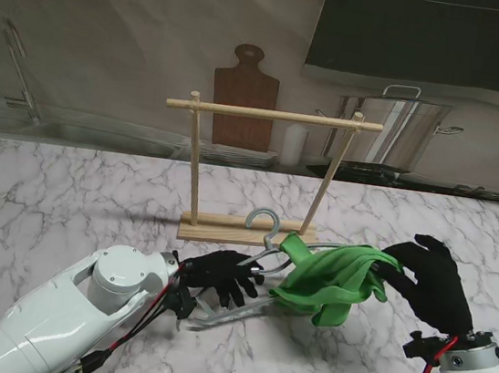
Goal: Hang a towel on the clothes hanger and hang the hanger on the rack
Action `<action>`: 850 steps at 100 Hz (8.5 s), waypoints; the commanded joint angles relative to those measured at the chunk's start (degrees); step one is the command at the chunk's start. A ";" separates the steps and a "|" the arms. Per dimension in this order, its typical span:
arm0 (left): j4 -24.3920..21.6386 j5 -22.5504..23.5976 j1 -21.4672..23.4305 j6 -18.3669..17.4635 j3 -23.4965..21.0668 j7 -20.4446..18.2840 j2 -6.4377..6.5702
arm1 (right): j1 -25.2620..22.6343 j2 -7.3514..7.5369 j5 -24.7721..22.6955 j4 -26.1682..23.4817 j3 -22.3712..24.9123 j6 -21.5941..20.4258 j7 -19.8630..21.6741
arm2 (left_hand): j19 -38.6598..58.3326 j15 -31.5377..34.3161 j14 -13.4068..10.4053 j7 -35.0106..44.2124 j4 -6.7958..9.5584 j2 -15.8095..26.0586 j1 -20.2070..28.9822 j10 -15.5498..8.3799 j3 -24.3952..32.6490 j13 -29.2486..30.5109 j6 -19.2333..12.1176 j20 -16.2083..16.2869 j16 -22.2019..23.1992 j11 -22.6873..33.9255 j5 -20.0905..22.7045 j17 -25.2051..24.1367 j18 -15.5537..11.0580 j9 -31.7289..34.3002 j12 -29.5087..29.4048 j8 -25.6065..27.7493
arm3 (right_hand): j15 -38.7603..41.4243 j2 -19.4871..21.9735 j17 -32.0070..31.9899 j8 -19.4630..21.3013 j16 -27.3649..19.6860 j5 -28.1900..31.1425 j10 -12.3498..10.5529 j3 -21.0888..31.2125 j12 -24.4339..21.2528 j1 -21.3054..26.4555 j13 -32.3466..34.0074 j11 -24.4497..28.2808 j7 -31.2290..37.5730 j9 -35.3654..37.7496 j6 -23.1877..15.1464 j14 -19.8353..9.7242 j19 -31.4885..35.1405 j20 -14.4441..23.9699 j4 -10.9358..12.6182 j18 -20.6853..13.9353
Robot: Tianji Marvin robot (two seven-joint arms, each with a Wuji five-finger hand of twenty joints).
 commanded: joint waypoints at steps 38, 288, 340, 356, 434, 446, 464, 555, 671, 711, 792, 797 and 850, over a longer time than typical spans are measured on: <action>0.01 0.21 0.04 0.33 -0.76 0.58 -0.49 | -3.63 0.48 -0.84 -2.54 2.46 0.49 2.26 | -19.44 0.30 1.80 -0.11 -0.11 4.25 4.38 0.12 0.72 0.29 -2.22 -0.18 -0.07 0.03 2.05 -0.18 0.05 2.08 0.00 0.42 | 0.41 0.42 -0.07 0.56 1.08 3.91 0.17 2.64 0.53 5.92 1.60 -0.94 0.69 1.70 -3.30 0.82 -1.60 1.07 1.96 0.86; -5.79 3.52 -0.74 -1.15 -1.08 1.62 0.29 | 4.49 1.28 -16.42 -5.59 -13.26 25.77 -8.84 | -17.72 1.91 2.20 -0.17 0.18 3.08 6.16 0.02 1.02 2.17 1.36 0.31 0.61 0.70 3.92 1.39 0.06 4.29 0.78 0.61 | 2.60 0.31 -1.91 -0.44 1.18 2.37 1.53 2.95 0.86 7.21 -0.07 1.10 1.62 -0.11 -1.31 1.35 -3.22 1.41 2.16 0.55; -8.42 5.16 0.38 -1.49 -3.47 4.27 0.20 | -3.20 2.05 -15.41 -8.89 -9.54 21.65 -1.03 | -17.08 2.47 2.28 -0.14 0.24 2.92 6.37 0.01 1.03 2.80 1.85 0.35 0.80 0.84 4.24 1.98 0.08 4.96 1.04 0.91 | 2.44 -0.47 -1.34 -1.00 1.06 3.01 1.67 2.92 0.54 7.28 0.40 0.28 0.97 0.50 -1.49 1.84 -2.70 1.45 2.13 0.79; -9.52 5.77 0.46 -1.57 -4.08 4.01 0.47 | -4.25 2.50 -16.20 -9.20 -9.36 21.56 1.57 | -16.90 2.57 2.25 -0.14 0.27 2.83 6.45 -0.10 1.07 3.02 1.90 0.35 0.81 0.88 4.37 2.18 0.15 5.16 1.09 0.92 | 2.37 -0.65 -1.34 -1.23 1.06 3.16 1.72 2.97 0.52 7.32 0.50 0.04 0.73 0.65 -1.44 1.81 -2.60 1.45 2.15 0.81; -12.37 7.43 1.45 -3.01 -6.32 1.84 1.63 | -1.00 5.12 -15.06 -6.16 -12.67 22.70 19.67 | -16.29 2.81 1.89 -0.24 0.50 2.33 6.85 -0.56 1.23 3.94 2.46 0.23 0.79 1.05 5.07 2.93 0.11 5.91 1.26 1.04 | -5.24 -14.61 -3.76 -16.29 -1.48 -10.80 2.95 29.63 -12.00 -35.36 -8.86 -17.79 -30.01 -13.72 1.20 2.28 -1.37 1.35 0.80 1.78; -12.04 7.00 1.40 -2.88 -6.29 1.69 1.58 | -0.86 5.51 -15.89 -6.63 -12.43 24.05 22.95 | -16.31 2.74 1.91 -0.32 0.56 2.30 6.95 -0.42 1.27 3.91 2.62 0.16 0.79 1.04 5.13 2.97 0.00 5.91 1.28 1.06 | -7.53 -18.36 -4.83 -22.84 -2.65 -19.63 4.48 36.53 -16.54 -46.54 -13.13 -22.16 -38.07 -21.54 4.66 2.15 -1.69 1.06 -1.05 2.30; -12.06 6.96 1.48 -2.86 -6.37 1.57 1.62 | -0.84 5.80 -16.86 -7.71 -12.46 28.02 26.38 | -16.34 2.64 1.94 -0.40 0.58 2.26 7.00 -0.49 1.28 3.86 2.69 0.09 0.77 1.02 5.20 2.98 0.09 5.91 1.29 1.13 | -10.11 -19.35 -5.35 -26.10 -4.36 -27.16 7.30 39.93 -21.03 -54.56 -16.88 -26.77 -41.68 -28.34 8.41 3.10 -1.19 0.51 -2.94 3.70; -16.04 16.71 3.20 -5.91 -8.95 -8.57 5.91 | -9.60 2.35 -15.20 -13.32 0.32 26.73 9.43 | -16.28 2.40 1.38 -0.58 0.59 2.02 6.64 -1.23 1.23 3.81 2.21 0.05 0.88 1.02 5.78 2.66 -0.56 5.76 1.38 1.57 | -11.01 -15.71 -3.16 -16.80 -5.07 -19.03 3.28 28.96 -16.57 -36.23 -15.45 -22.33 -29.05 -16.78 -8.82 4.28 3.26 4.02 0.03 0.57; -15.81 24.34 0.90 -10.62 -5.36 -6.61 6.27 | 13.86 4.99 -11.35 -2.45 -24.24 28.68 19.91 | -15.96 2.73 0.50 -0.42 0.56 1.43 6.08 -1.86 1.31 4.77 1.32 -0.20 1.23 1.45 6.64 3.48 -1.58 6.15 1.55 0.76 | -11.85 -16.74 -5.59 2.55 -7.18 -15.19 -0.32 25.98 -15.54 -26.25 -17.47 -17.99 -12.88 -18.77 -17.88 2.34 -4.91 2.80 -0.35 -0.08; -15.29 24.18 0.34 -10.09 -4.55 -6.38 6.14 | 16.23 4.48 -10.75 0.34 -28.29 29.84 16.11 | -15.88 2.79 0.47 -0.44 0.53 1.45 5.97 -1.88 1.27 4.62 1.17 -0.22 1.33 1.65 6.56 3.31 -1.71 5.85 1.52 0.57 | -9.28 -13.64 -4.04 -1.24 -5.82 -8.34 0.41 36.89 -10.87 -20.37 -13.37 -13.62 3.47 -13.75 -18.20 1.79 -5.19 1.02 -7.25 0.23; -14.56 26.39 0.49 -11.37 -4.09 -2.46 5.38 | 15.20 4.02 -11.20 1.58 -27.67 25.26 11.19 | -18.92 0.95 -0.89 -8.31 -0.41 1.40 -4.31 -3.48 0.47 -1.47 -0.19 0.36 2.87 1.94 4.71 -3.81 -3.66 -0.61 3.47 -8.95 | 28.30 -25.13 12.92 0.58 13.29 1.04 6.89 56.88 9.31 -15.03 14.89 12.10 8.84 19.26 -7.17 2.01 16.30 4.72 -9.29 -2.44; -14.48 27.02 0.53 -11.68 -4.09 -1.93 5.31 | 15.20 3.92 -10.70 1.67 -27.64 25.16 10.89 | -20.19 0.01 -1.07 -13.40 -0.35 1.11 -6.06 -3.57 0.52 -2.77 0.22 0.35 2.91 1.16 4.90 -4.98 -3.85 -2.33 3.17 -14.63 | 29.53 -25.37 16.18 0.60 13.77 1.35 7.75 57.16 9.85 -14.47 15.59 12.74 8.84 19.69 -6.22 2.89 20.59 5.71 -9.23 -4.46; -13.37 32.85 0.67 -15.99 -4.28 3.04 4.75 | 14.84 3.56 -11.37 2.18 -27.17 26.35 8.31 | -42.06 -10.68 -0.62 -34.56 0.02 -9.81 -22.36 -2.06 0.73 -21.82 4.22 -6.40 -3.58 -7.91 -8.76 -18.40 -3.92 -35.90 -11.60 -44.15 | 30.53 -26.65 20.92 -0.06 14.22 2.85 8.06 57.91 10.21 -14.94 18.67 12.91 8.07 21.96 -5.50 3.18 26.98 6.78 -9.32 -5.32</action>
